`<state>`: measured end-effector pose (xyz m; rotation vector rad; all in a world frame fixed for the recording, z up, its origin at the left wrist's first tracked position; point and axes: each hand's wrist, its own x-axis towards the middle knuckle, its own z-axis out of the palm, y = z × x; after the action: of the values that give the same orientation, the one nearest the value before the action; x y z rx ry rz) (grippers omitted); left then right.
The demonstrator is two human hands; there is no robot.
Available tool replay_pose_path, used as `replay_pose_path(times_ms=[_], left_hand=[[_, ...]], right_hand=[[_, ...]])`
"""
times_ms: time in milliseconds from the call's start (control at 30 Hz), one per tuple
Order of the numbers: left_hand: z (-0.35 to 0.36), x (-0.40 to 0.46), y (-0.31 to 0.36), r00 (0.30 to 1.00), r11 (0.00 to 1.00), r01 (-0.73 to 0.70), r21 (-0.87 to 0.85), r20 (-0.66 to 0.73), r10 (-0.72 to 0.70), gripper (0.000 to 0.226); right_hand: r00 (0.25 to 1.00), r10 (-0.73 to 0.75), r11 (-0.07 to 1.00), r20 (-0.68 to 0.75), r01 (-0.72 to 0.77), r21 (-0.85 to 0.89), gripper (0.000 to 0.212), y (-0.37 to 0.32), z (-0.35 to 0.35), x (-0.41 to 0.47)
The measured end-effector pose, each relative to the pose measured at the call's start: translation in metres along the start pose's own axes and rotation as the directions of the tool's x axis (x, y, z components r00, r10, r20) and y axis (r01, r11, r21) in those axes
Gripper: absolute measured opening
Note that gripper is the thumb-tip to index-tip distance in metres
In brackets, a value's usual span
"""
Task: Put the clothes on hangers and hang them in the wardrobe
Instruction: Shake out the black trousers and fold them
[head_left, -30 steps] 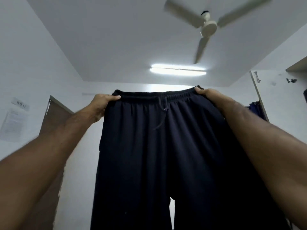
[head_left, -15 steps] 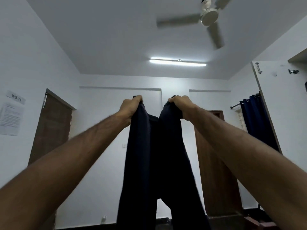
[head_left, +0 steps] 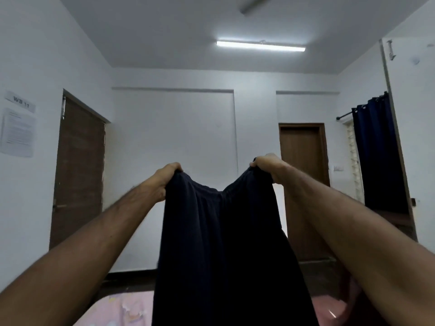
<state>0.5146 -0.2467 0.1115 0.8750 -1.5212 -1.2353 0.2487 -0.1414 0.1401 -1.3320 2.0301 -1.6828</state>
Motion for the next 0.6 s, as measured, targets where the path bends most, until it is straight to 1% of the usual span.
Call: replay_pose_path(times_ms=[67,100,167,233,300,333,433,467,500,533,567,600], left_hand=[[0.009,0.004,-0.018,0.999,0.999,-0.038,-0.008,-0.034,0.038,0.031],[0.017,0.004,-0.023,0.997,0.998,-0.069,-0.007,-0.034,0.068,0.029],[0.036,0.003,-0.023,0.989,0.989,-0.144,-0.018,0.014,0.144,0.020],[0.054,-0.001,-0.017,0.971,0.973,-0.231,-0.019,0.054,0.231,0.024],[0.065,-0.003,-0.012,0.951,0.950,-0.309,0.035,0.043,0.307,0.037],[0.067,-0.005,-0.010,0.941,0.940,-0.339,0.047,0.031,0.338,0.038],[0.064,-0.008,-0.011,0.919,0.920,-0.389,0.045,0.094,0.384,0.032],[0.059,-0.007,-0.011,0.897,0.896,-0.434,0.092,0.135,0.420,0.030],[0.054,-0.007,-0.011,0.866,0.860,-0.492,0.138,0.176,0.468,0.029],[0.047,-0.006,-0.011,0.827,0.803,-0.560,0.203,0.201,0.525,0.029],[0.040,-0.003,-0.009,0.785,0.738,-0.619,0.269,0.193,0.588,0.027],[0.032,0.001,-0.007,0.747,0.676,-0.655,0.337,0.150,0.648,0.023]], right_hand=[[1.000,-0.028,0.998,0.006,0.028,0.051,0.025,0.009,0.019,0.000],[0.998,-0.055,0.996,0.021,0.053,0.078,0.029,0.009,0.028,-0.001],[0.989,-0.130,0.987,0.074,0.122,0.110,0.032,0.003,0.046,-0.006],[0.965,-0.218,0.973,0.147,0.204,0.106,0.030,-0.006,0.062,-0.016],[0.935,-0.295,0.955,0.194,0.285,0.080,0.032,-0.015,0.076,-0.024],[0.926,-0.319,0.948,0.203,0.313,0.062,0.035,-0.018,0.080,-0.026],[0.910,-0.350,0.936,0.222,0.351,0.038,0.051,-0.019,0.080,-0.026],[0.906,-0.365,0.930,0.215,0.368,0.028,0.055,-0.019,0.077,-0.025],[0.898,-0.387,0.920,0.207,0.392,0.018,0.053,-0.018,0.074,-0.024],[0.884,-0.417,0.906,0.209,0.424,0.014,0.046,-0.018,0.071,-0.023],[0.869,-0.445,0.892,0.218,0.452,0.019,0.037,-0.020,0.068,-0.022],[0.854,-0.471,0.879,0.221,0.475,0.040,0.031,-0.025,0.064,-0.021]])
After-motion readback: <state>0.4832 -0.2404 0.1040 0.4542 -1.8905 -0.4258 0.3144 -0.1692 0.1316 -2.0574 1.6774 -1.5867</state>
